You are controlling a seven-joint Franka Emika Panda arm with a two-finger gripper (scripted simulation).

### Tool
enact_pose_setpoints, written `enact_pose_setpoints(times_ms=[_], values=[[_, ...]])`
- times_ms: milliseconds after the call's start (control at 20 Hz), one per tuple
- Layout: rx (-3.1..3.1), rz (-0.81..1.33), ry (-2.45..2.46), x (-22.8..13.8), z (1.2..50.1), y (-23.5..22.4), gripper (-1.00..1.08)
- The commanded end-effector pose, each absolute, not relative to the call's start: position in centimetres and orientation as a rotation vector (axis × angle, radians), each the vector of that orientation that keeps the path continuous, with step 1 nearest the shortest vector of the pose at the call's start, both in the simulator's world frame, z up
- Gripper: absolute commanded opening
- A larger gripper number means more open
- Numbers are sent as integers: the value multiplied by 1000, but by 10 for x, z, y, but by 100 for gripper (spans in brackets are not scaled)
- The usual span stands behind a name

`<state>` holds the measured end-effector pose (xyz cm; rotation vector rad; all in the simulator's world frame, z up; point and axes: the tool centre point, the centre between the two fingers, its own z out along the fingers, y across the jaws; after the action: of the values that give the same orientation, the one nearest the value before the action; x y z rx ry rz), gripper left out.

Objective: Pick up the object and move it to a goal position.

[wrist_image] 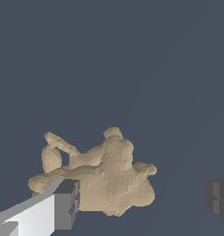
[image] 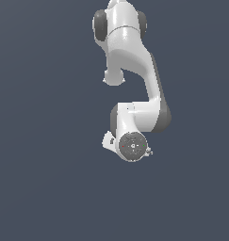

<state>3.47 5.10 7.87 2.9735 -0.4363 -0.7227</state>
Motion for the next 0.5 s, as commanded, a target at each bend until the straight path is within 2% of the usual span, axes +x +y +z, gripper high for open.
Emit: enact_pose_setpoints(times_ms=[0,450], values=[[2952,-773,-463,35,72,52,108],[2884,-917,-538,34,52,55,108]])
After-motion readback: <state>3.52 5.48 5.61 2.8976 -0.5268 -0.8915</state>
